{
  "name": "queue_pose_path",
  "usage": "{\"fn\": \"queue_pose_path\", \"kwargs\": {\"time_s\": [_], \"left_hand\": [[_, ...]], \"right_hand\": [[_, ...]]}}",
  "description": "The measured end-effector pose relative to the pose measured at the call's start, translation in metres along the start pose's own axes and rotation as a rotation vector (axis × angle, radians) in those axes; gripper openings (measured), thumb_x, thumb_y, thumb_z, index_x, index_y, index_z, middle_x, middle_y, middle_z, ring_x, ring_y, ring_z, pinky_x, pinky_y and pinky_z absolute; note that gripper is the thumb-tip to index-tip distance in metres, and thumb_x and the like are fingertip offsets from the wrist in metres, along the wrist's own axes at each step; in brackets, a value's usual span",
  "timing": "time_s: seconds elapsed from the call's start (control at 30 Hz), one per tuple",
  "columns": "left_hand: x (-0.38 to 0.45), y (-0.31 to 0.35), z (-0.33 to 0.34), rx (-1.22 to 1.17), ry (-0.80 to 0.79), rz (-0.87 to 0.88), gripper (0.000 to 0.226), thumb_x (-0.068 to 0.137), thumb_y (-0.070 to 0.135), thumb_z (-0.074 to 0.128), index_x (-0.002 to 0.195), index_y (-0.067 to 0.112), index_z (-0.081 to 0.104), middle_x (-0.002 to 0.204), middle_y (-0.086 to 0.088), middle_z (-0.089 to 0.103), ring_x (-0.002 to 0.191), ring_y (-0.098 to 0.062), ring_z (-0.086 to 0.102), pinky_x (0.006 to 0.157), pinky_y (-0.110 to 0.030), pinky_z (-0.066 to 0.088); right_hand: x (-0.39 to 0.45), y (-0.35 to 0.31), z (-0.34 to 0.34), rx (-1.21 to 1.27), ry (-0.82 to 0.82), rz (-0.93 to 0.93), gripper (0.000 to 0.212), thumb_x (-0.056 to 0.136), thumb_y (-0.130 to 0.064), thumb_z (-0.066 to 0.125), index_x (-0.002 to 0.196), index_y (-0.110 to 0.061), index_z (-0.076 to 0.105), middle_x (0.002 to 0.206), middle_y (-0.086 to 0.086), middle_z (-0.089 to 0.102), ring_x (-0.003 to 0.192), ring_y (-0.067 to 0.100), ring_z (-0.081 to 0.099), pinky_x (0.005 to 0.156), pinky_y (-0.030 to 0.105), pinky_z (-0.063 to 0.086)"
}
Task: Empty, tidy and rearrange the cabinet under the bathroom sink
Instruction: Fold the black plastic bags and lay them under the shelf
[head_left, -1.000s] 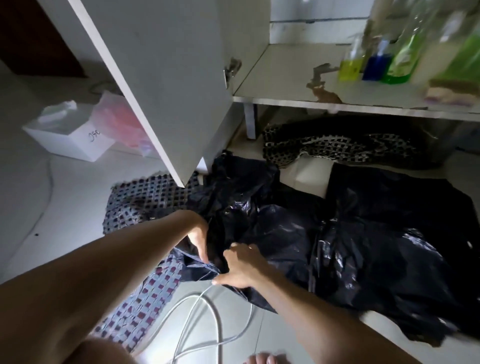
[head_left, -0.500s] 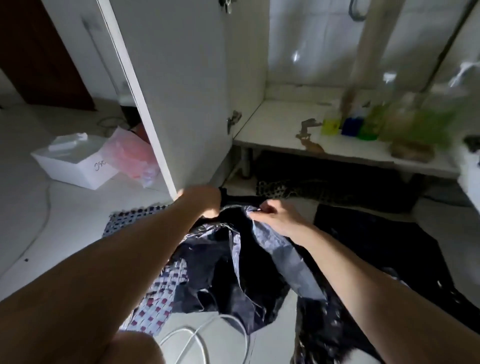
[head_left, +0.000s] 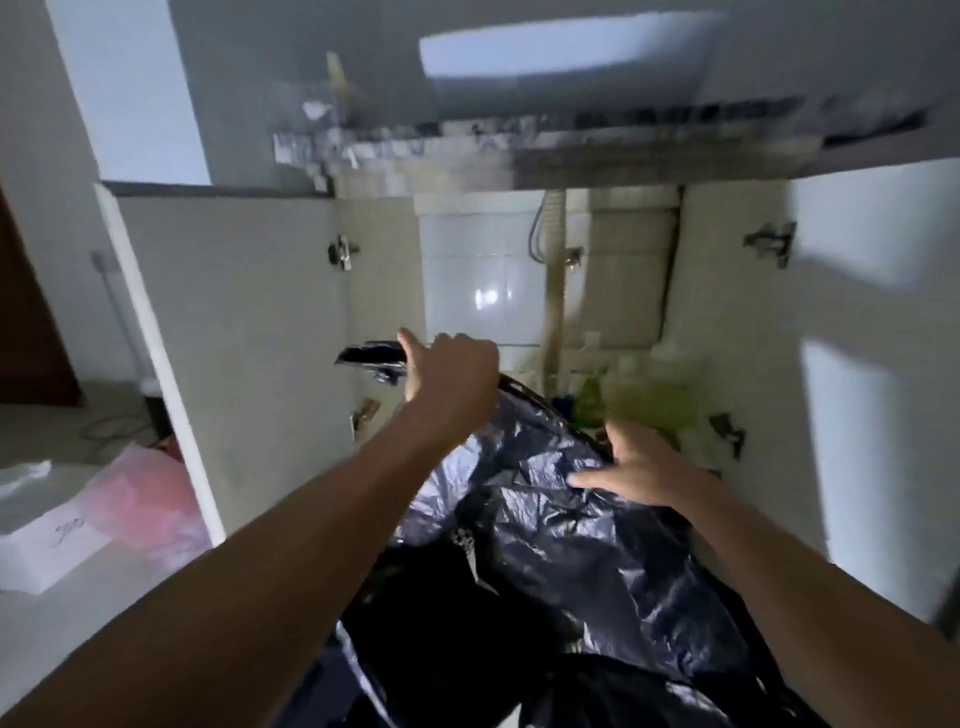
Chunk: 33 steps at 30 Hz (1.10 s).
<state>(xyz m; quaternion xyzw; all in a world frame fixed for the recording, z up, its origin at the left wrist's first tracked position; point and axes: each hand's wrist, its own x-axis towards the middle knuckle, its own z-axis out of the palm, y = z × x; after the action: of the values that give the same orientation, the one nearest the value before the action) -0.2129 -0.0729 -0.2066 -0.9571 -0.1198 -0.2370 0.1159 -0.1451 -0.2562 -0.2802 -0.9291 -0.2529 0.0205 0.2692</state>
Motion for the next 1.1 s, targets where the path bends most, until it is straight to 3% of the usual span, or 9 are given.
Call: {"fn": "queue_pose_path", "kwargs": {"time_s": [0.13,0.23,0.37,0.47,0.63,0.77,0.93,1.0,1.1], "left_hand": [[-0.017,0.060,0.000,-0.228,0.146,0.240,0.023,0.086,0.027,0.065,0.108,0.032,0.067,0.127,0.004,0.059,0.134,-0.023,0.037,0.107,-0.072,-0.001],[-0.031,0.066,0.031,-0.441,0.437,0.249,0.065,0.080,0.052,0.066,0.137,0.033,0.041,0.154,-0.010,0.030,0.143,-0.028,0.026,0.107,-0.068,-0.002],[-0.040,0.038,0.081,-0.662,0.103,0.056,0.123,0.069,0.062,0.070,0.145,0.033,-0.021,0.157,-0.006,-0.018,0.145,-0.020,-0.006,0.112,-0.058,-0.005],[-0.038,0.021,0.108,-0.872,-0.192,0.025,0.139,0.054,0.054,0.084,0.146,0.037,-0.018,0.160,-0.005,0.010,0.145,-0.028,0.018,0.115,-0.060,0.016],[-0.038,0.036,0.112,-0.908,-0.339,0.116,0.121,0.049,0.042,0.092,0.147,0.028,0.022,0.135,-0.008,0.054,0.123,-0.027,0.052,0.104,-0.039,0.043],[-0.038,0.045,0.103,-0.709,-0.319,0.176,0.034,0.081,0.021,0.073,0.112,0.009,0.067,0.102,-0.014,0.071,0.096,-0.026,0.066,0.071,-0.021,0.042],[-0.033,0.034,0.097,-0.666,-0.230,0.131,0.023,0.083,0.012,0.060,0.102,0.014,0.073,0.094,-0.010,0.072,0.087,-0.027,0.066,0.072,-0.029,0.050],[-0.034,0.037,0.092,-0.638,-0.243,0.211,0.024,0.083,0.013,0.055,0.099,0.019,0.071,0.094,-0.005,0.071,0.090,-0.025,0.065,0.077,-0.035,0.053],[-0.034,0.042,0.082,-0.587,-0.242,0.286,0.026,0.085,0.014,0.054,0.103,0.021,0.070,0.100,-0.003,0.071,0.096,-0.023,0.063,0.081,-0.036,0.052]], "right_hand": [[-0.016,-0.009,-0.013,0.236,0.284,-0.153,0.007,0.089,-0.021,0.065,0.091,-0.017,0.060,0.058,-0.005,0.051,0.047,0.002,0.050,0.041,0.010,0.032],[-0.016,0.006,-0.019,0.407,0.474,0.026,0.011,0.092,-0.014,0.058,0.092,-0.007,0.066,0.062,0.007,0.050,0.063,0.021,0.049,0.050,0.027,0.031],[-0.021,0.021,-0.035,0.830,0.500,0.269,0.014,0.088,-0.014,0.058,0.091,-0.006,0.068,0.064,0.005,0.054,0.064,0.021,0.048,0.062,0.029,0.032],[-0.027,0.024,-0.043,0.972,0.485,0.357,0.014,0.087,-0.019,0.055,0.092,-0.008,0.063,0.071,0.008,0.054,0.063,0.022,0.049,0.059,0.029,0.035],[-0.032,0.025,-0.045,1.209,0.351,0.274,0.017,0.089,-0.021,0.054,0.096,-0.010,0.065,0.089,0.011,0.070,0.083,0.028,0.066,0.084,0.043,0.052],[-0.022,0.039,-0.044,1.195,0.395,0.325,0.032,0.084,-0.034,0.060,0.104,-0.010,0.067,0.098,0.010,0.071,0.091,0.030,0.067,0.086,0.043,0.051],[-0.021,0.078,-0.061,0.538,0.594,0.464,0.027,0.088,-0.017,0.054,0.111,-0.003,0.059,0.114,0.021,0.063,0.103,0.036,0.061,0.089,0.044,0.048],[-0.032,0.065,-0.075,0.292,0.687,0.353,0.039,0.087,-0.006,0.052,0.126,-0.005,0.049,0.126,0.017,0.054,0.113,0.032,0.053,0.094,0.037,0.042],[-0.057,0.008,-0.093,0.218,0.793,-0.173,0.042,0.082,0.001,0.060,0.120,-0.014,0.052,0.118,0.003,0.056,0.103,0.015,0.057,0.089,0.023,0.046]]}}
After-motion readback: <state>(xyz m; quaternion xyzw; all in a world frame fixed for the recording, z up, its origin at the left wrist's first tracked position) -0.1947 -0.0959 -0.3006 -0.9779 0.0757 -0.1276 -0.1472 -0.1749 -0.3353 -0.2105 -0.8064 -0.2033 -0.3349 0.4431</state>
